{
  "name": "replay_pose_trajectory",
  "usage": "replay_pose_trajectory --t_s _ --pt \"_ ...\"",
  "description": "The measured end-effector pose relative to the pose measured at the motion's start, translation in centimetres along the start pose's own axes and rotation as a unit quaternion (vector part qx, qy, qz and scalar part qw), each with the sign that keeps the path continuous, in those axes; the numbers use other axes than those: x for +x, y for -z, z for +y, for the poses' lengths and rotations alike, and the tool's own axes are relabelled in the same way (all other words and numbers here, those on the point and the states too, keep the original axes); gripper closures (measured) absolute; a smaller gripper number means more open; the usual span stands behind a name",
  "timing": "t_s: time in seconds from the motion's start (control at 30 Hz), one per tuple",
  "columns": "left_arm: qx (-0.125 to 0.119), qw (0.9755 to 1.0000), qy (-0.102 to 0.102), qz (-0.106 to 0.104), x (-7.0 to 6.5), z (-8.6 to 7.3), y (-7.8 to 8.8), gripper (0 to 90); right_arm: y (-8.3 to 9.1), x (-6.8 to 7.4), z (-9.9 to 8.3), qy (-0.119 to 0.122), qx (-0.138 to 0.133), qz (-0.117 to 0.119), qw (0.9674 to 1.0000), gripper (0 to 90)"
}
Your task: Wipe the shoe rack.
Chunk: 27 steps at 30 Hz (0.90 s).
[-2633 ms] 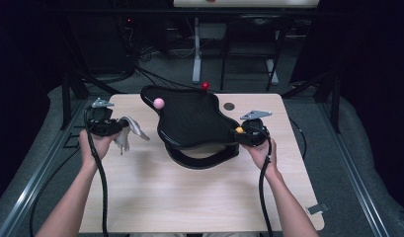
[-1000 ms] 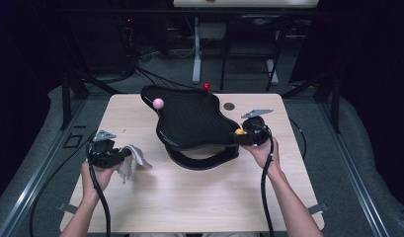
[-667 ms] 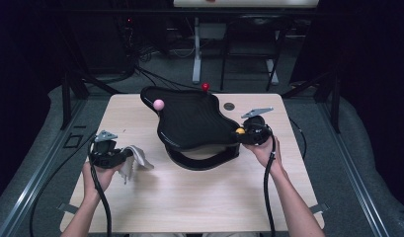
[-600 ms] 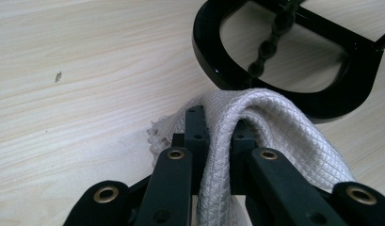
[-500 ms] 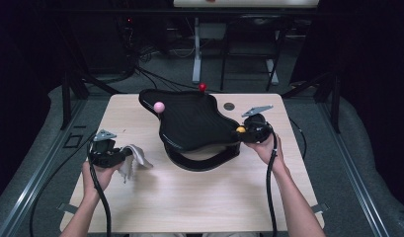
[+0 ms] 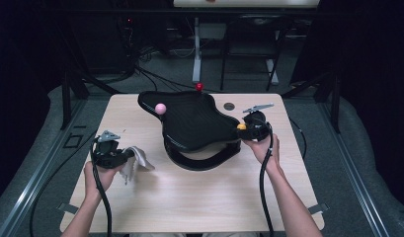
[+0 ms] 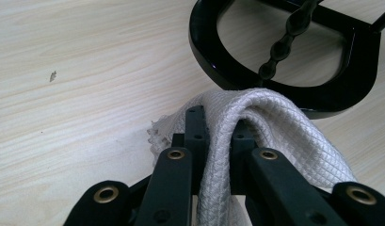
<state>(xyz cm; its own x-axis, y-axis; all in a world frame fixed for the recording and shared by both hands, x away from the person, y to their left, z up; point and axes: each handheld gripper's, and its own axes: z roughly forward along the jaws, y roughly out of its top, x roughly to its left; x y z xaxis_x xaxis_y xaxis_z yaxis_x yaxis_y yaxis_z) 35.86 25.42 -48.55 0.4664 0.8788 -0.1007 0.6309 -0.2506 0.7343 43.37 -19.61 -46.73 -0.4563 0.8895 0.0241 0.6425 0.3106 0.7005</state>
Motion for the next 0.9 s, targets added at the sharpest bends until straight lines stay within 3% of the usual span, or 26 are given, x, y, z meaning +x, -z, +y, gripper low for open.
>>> replay_pose_trajectory --t_s 0.43,0.6,0.73,0.83,0.9 --pt "-0.001 1.0000 0.000 -0.002 0.0 0.0 0.1 82.7 -0.8 -1.2 0.5 0.022 -0.009 0.011 0.9997 59.7" --pt "0.001 1.0000 -0.003 -0.004 -0.1 0.0 -0.1 82.7 -1.4 -1.4 1.1 0.028 -0.010 -0.004 0.9996 59.1" --pt "0.000 1.0000 0.000 -0.005 0.1 0.0 0.1 82.7 -1.6 -1.4 1.2 0.019 -0.014 -0.025 0.9994 49.7" --pt "-0.006 1.0000 0.005 -0.003 0.3 0.0 0.2 82.7 -1.0 -1.5 0.9 -0.001 -0.023 -0.020 0.9995 48.2" --pt "-0.005 1.0000 0.005 -0.003 0.4 0.0 0.3 82.7 -0.4 -1.2 0.7 0.001 -0.029 -0.025 0.9993 49.6"
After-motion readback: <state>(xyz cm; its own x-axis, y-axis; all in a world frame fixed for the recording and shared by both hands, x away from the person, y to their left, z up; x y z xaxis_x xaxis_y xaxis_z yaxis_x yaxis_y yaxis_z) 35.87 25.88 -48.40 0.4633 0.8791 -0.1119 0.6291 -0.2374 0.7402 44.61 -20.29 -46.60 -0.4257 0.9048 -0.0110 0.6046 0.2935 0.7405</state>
